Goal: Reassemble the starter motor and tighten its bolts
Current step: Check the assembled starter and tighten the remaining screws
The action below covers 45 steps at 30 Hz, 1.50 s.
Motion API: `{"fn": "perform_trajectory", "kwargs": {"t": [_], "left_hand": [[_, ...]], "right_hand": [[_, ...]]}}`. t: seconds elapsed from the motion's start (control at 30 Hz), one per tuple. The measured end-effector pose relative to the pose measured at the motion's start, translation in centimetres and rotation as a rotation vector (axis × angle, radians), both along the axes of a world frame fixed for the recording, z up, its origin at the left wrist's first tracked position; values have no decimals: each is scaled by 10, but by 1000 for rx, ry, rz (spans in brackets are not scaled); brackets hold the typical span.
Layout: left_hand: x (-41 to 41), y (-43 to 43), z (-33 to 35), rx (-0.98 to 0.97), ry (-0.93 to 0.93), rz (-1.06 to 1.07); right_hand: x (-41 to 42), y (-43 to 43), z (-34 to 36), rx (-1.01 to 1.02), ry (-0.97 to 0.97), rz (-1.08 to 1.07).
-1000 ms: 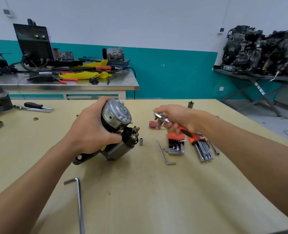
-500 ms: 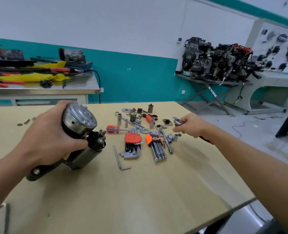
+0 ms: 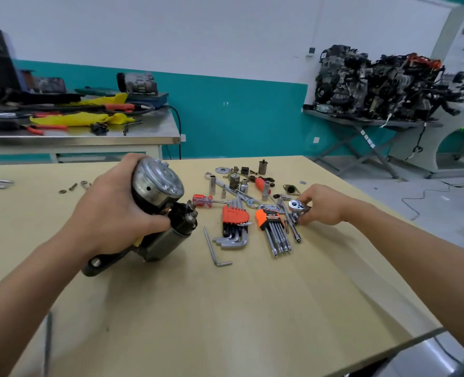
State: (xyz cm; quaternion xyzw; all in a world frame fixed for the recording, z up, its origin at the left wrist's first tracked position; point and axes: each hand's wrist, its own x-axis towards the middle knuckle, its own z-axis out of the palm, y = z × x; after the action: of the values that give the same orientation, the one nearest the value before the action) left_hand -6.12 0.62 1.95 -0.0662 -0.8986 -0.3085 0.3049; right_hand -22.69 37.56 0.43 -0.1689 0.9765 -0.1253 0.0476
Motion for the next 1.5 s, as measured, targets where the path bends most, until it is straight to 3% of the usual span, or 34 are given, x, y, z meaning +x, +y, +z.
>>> {"fn": "perform_trajectory", "kwargs": {"t": [0.13,0.23,0.33,0.43,0.57,0.8,1.0,1.27,1.5], "left_hand": [[3,0,2,21,-20,-22],[3,-2,2,26,-30,-40],[0,-3,3,23,-38,-48],[0,-3,4,21,-45,-50],[5,-6,3,22,-42,-71],[5,-16,5,26,-54,-71],[5,-15,5,31,-57,-64],[5,-15,4,29,-56,-63],[2,-16,7,14,-66,-39]], "right_hand": [[3,-3,9,-15,157,-23],[26,-21,32,-270,252,20],[80,-67,38,-492,143,186],[129,-116,16,-493,-78,388],[151,-145,-12,-486,-247,395],[167,-154,-16,-358,-140,446],[157,-156,-15,-415,-231,368],[155,-169,-4,-332,-236,335],[157,-159,4,-543,-438,150]]}}
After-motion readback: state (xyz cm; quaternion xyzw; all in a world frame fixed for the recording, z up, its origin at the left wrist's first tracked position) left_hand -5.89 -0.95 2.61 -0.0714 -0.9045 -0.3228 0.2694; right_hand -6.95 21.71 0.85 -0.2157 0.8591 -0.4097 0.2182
